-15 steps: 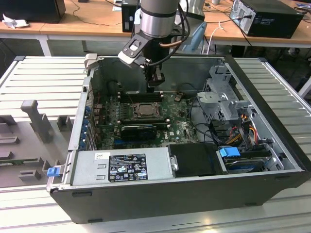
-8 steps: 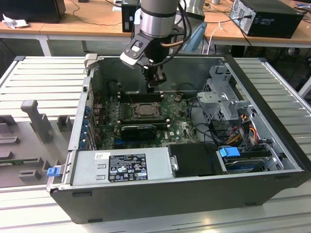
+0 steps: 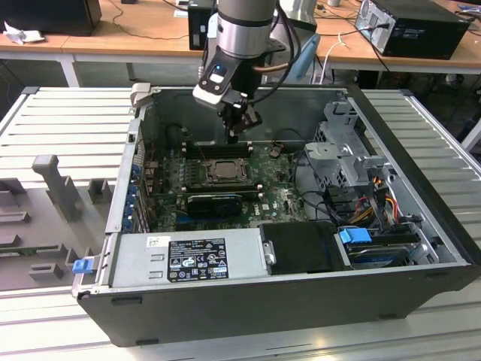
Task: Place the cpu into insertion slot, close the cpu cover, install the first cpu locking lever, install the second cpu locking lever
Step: 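Install the first cpu locking lever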
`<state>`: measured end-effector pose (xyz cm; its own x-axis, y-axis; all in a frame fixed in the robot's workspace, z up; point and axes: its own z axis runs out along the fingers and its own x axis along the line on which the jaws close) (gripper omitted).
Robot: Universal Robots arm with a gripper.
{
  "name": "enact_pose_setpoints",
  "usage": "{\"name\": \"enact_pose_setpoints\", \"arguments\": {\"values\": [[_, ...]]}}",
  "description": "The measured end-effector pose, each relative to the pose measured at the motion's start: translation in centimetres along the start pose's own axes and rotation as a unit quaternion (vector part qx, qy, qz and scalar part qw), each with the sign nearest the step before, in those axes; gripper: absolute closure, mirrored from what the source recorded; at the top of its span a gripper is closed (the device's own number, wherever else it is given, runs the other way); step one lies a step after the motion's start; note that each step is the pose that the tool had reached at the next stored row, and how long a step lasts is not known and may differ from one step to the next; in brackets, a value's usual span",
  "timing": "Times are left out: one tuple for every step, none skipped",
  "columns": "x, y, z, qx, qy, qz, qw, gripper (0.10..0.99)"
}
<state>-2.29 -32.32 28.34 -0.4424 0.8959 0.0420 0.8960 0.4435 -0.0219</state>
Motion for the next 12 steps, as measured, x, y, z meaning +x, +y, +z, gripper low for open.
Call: {"name": "enact_pose_setpoints", "arguments": {"values": [[0.0,0.0,0.0,0.0004,-0.0002,-0.009,1.0,0.98],[0.0,0.0,0.0,0.0008,-0.0004,-0.02,0.9998,0.98],[0.0,0.0,0.0,0.0013,-0.0006,-0.03,0.9995,0.98],[0.0,0.0,0.0,0.0016,-0.0008,-0.038,0.9993,0.98],[0.0,0.0,0.0,0.002,-0.001,-0.047,0.9989,0.98],[0.0,0.0,0.0,0.0023,-0.0012,-0.054,0.9985,0.98],[0.0,0.0,0.0,0.0025,-0.0013,-0.06,0.9982,0.98],[0.0,0.0,0.0,0.0027,-0.0014,-0.065,0.9979,0.98],[0.0,0.0,0.0,0.0031,-0.0016,-0.074,0.9972,0.98],[0.0,0.0,0.0,0.0037,-0.0019,-0.088,0.9961,0.98],[0.0,0.0,0.0,0.0041,-0.0021,-0.099,0.9951,0.98],[0.0,0.0,0.0,0.0044,-0.0022,-0.105,0.9945,0.98]]}}
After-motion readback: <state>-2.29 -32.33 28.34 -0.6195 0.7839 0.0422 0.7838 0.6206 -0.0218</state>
